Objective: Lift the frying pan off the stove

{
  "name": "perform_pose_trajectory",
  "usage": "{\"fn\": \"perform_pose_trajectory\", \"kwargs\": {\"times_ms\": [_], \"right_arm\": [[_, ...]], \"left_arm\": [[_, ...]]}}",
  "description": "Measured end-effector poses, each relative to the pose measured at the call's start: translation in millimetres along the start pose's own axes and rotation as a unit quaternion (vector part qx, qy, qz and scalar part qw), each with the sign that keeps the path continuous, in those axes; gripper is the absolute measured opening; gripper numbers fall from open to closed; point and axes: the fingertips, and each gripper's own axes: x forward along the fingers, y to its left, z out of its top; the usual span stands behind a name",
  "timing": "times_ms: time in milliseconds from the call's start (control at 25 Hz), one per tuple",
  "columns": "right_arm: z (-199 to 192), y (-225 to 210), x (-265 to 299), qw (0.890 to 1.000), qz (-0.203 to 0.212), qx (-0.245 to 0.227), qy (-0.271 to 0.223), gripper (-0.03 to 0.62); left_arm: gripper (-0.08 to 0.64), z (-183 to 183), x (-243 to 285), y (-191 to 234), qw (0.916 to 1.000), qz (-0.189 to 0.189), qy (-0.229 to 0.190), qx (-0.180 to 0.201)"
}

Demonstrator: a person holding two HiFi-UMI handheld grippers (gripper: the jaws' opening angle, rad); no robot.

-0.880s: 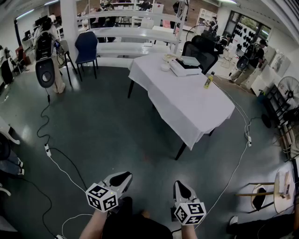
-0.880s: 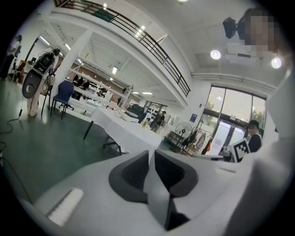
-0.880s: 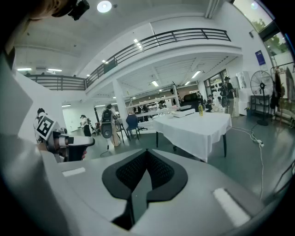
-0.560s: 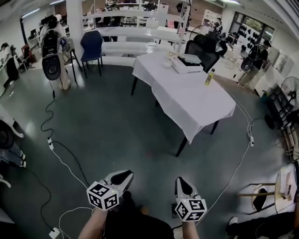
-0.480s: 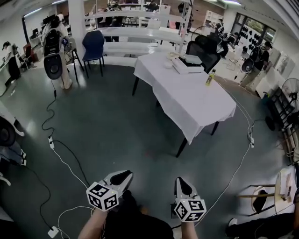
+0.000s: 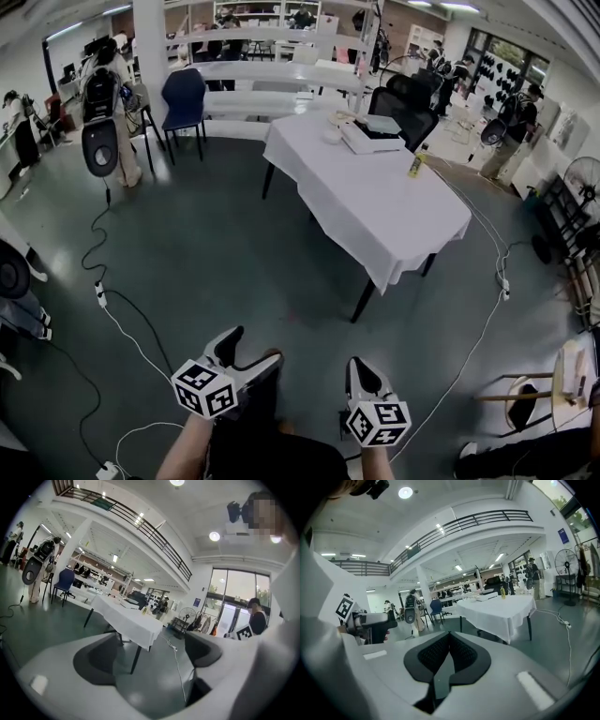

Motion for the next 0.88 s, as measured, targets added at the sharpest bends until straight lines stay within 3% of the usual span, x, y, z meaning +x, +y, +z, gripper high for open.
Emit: {"fn": "perform_pose_trajectory", "kwargs": {"times_ms": [280,880], "right_arm": [[23.0,-10.8,65.1,1.0,-0.001,-0.01,-0.003,0.006],[109.7,-15.9,238.1,0.999,-0.011,-0.032,-0.033,0.006]], "left_arm": [[0.383,21.7,47.3,41.4,0.9998,-0.012,0.018,0.0],[0.385,124.0,151.5,168.8,0.9994,-0.021,0.014,0.024]]}}
